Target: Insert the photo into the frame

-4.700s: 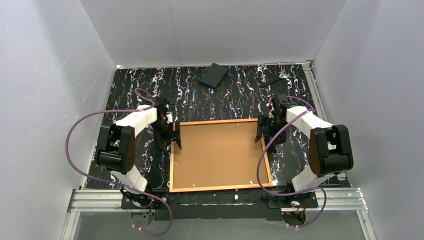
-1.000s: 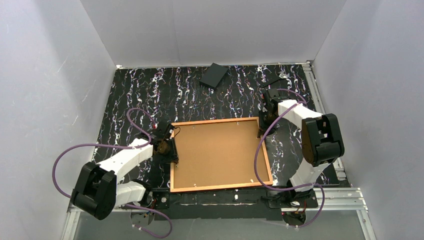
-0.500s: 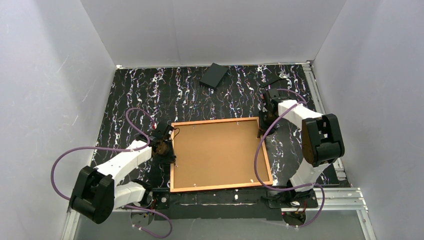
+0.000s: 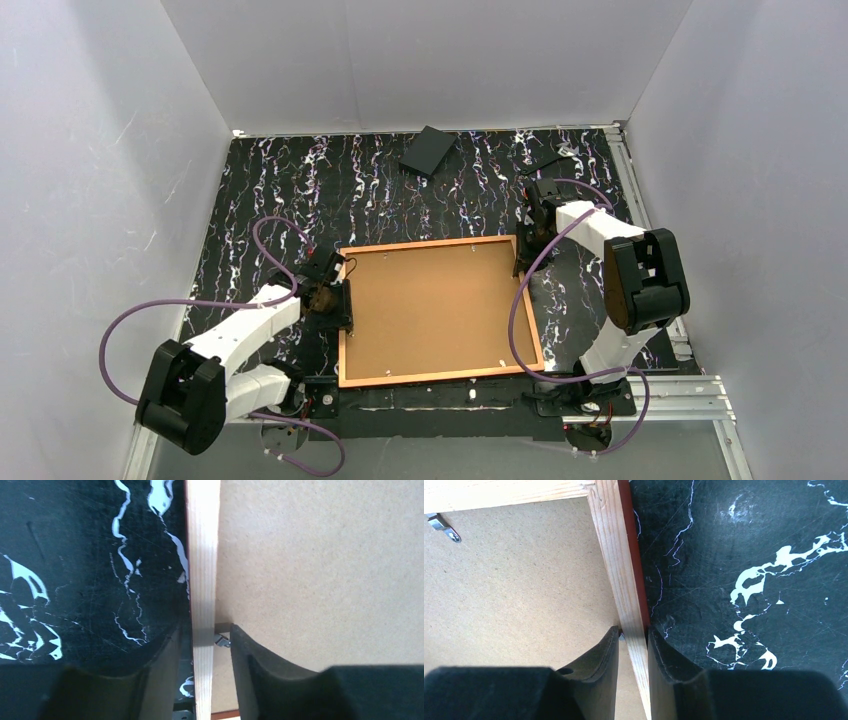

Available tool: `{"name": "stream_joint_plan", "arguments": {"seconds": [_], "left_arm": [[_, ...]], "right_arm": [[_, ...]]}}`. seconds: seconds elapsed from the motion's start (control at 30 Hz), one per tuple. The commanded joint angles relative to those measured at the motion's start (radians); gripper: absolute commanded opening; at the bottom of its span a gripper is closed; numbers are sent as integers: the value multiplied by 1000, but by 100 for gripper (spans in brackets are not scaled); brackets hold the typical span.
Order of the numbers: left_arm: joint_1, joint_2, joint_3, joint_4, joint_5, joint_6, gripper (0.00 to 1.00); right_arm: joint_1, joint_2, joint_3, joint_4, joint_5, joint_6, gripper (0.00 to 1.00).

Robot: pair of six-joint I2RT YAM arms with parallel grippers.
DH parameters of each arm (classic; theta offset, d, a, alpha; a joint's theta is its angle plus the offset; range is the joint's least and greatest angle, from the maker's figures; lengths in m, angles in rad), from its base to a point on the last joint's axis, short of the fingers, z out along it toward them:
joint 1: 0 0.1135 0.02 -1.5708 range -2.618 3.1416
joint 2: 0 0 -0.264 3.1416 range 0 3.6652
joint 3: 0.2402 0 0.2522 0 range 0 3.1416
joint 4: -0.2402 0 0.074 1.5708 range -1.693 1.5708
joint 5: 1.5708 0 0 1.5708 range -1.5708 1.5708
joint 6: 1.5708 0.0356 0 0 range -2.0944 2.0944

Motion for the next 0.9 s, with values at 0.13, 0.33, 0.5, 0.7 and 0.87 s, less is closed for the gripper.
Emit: {"name": "stream_joint_plan", "arguments": {"seconds": [0.13, 0.33, 0.5, 0.7, 0.87], "left_arm": [[4, 15, 52, -126, 46, -47, 71], [4, 14, 42, -153, 14, -63, 63], [5, 13, 6, -158, -35, -53, 55], [4, 27, -32, -130, -36, -57, 48], [4, 62, -45, -120, -35, -48, 41]], "right_arm": [[1, -35, -11, -6, -7, 12, 4], [1, -33, -13, -5, -13, 10, 4], [1, -25, -18, 4, -23, 10, 4], [2, -22, -23, 8, -27, 10, 4], [2, -20, -28, 11, -27, 6, 5]]}}
